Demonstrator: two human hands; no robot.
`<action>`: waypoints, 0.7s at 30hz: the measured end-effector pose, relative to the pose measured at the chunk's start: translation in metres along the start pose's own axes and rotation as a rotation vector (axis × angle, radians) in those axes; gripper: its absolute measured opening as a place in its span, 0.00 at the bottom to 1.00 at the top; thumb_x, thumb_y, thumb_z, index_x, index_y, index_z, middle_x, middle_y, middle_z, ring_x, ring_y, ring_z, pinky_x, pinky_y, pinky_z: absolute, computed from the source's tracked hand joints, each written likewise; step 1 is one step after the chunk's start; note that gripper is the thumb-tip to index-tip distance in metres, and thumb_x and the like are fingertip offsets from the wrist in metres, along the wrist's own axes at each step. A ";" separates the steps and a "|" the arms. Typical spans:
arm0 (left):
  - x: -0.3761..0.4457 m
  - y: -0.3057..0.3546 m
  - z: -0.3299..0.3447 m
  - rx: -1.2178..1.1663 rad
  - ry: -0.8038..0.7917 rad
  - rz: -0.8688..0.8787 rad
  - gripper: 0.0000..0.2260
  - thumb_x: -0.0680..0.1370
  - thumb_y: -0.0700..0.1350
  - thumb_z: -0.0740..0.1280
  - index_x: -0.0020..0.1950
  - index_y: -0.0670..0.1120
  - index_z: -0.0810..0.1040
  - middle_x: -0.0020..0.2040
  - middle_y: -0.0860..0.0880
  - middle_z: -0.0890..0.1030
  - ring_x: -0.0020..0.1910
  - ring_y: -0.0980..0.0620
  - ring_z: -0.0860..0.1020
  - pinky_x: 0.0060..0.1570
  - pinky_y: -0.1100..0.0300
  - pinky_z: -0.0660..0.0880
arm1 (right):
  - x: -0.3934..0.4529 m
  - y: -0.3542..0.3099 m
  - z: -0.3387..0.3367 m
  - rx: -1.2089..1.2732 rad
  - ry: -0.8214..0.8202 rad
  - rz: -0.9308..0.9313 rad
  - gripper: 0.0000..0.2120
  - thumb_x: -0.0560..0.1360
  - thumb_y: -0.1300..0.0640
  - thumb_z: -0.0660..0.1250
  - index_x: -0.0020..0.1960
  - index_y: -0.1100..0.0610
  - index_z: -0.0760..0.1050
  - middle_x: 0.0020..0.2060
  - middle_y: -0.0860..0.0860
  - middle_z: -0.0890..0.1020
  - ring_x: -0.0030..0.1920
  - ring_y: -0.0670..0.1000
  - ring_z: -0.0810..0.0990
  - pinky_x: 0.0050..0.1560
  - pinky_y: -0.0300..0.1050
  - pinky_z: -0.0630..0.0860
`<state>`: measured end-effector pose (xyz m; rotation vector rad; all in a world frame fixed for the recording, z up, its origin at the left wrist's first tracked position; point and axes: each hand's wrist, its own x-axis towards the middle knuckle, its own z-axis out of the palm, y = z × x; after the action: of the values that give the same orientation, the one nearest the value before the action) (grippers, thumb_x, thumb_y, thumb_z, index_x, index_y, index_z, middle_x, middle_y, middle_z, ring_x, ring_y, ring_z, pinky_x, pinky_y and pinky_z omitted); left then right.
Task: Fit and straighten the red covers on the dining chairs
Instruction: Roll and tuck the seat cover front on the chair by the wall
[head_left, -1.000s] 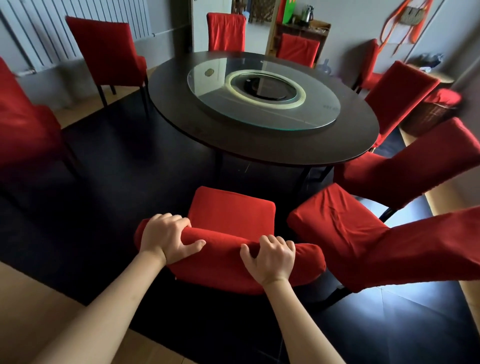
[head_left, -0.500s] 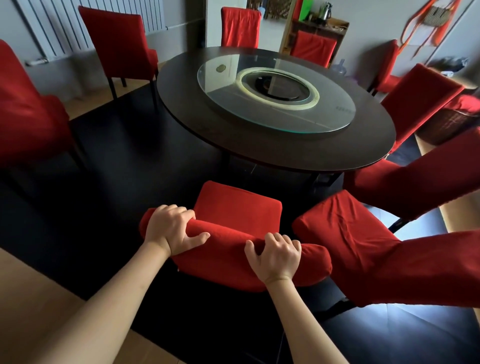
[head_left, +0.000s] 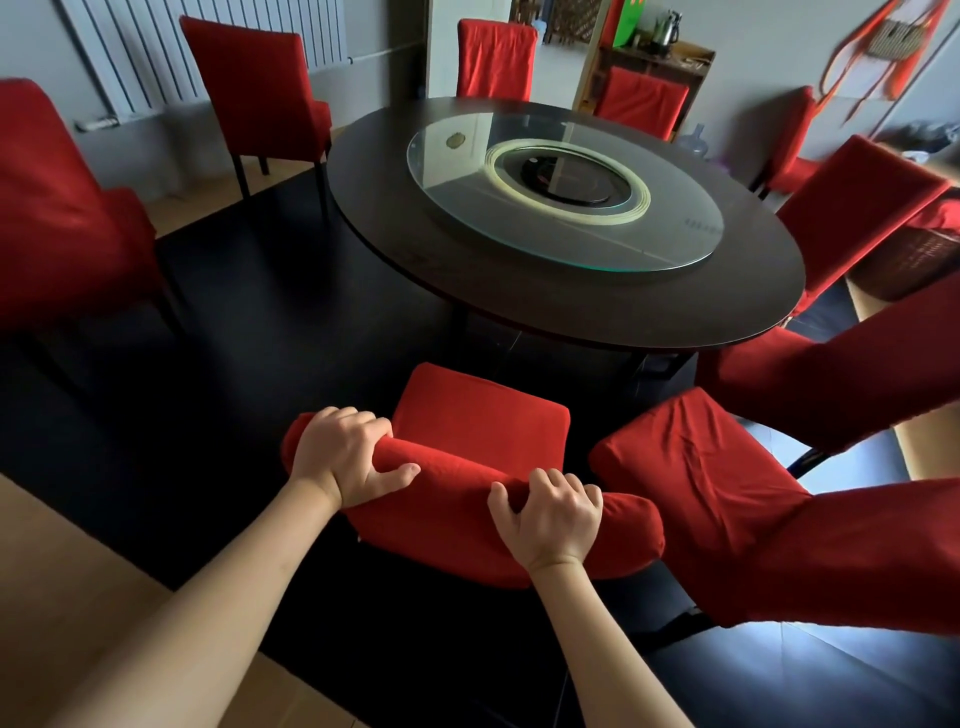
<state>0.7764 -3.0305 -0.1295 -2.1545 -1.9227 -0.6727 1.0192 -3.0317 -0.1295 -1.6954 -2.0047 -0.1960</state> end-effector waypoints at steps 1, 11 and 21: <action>0.000 0.000 0.000 0.002 0.009 0.001 0.30 0.68 0.69 0.55 0.34 0.43 0.80 0.28 0.49 0.78 0.28 0.46 0.76 0.37 0.54 0.73 | 0.000 0.000 0.000 0.001 -0.003 -0.001 0.24 0.67 0.39 0.58 0.24 0.58 0.71 0.22 0.50 0.74 0.25 0.54 0.74 0.36 0.50 0.74; 0.009 -0.003 0.003 -0.003 0.041 0.022 0.35 0.71 0.72 0.50 0.33 0.44 0.79 0.28 0.49 0.78 0.28 0.47 0.76 0.37 0.56 0.72 | 0.007 0.000 0.002 0.000 -0.011 0.001 0.24 0.67 0.40 0.58 0.25 0.58 0.70 0.22 0.50 0.74 0.25 0.54 0.74 0.36 0.51 0.75; 0.026 -0.014 0.014 -0.010 0.044 0.021 0.40 0.73 0.75 0.42 0.33 0.44 0.79 0.27 0.50 0.76 0.28 0.47 0.75 0.37 0.54 0.73 | 0.025 -0.002 0.011 0.010 -0.035 0.011 0.24 0.67 0.39 0.58 0.25 0.58 0.71 0.22 0.50 0.74 0.25 0.54 0.74 0.37 0.52 0.75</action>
<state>0.7674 -2.9995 -0.1332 -2.1444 -1.8765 -0.7207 1.0115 -3.0058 -0.1276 -1.7138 -2.0179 -0.1536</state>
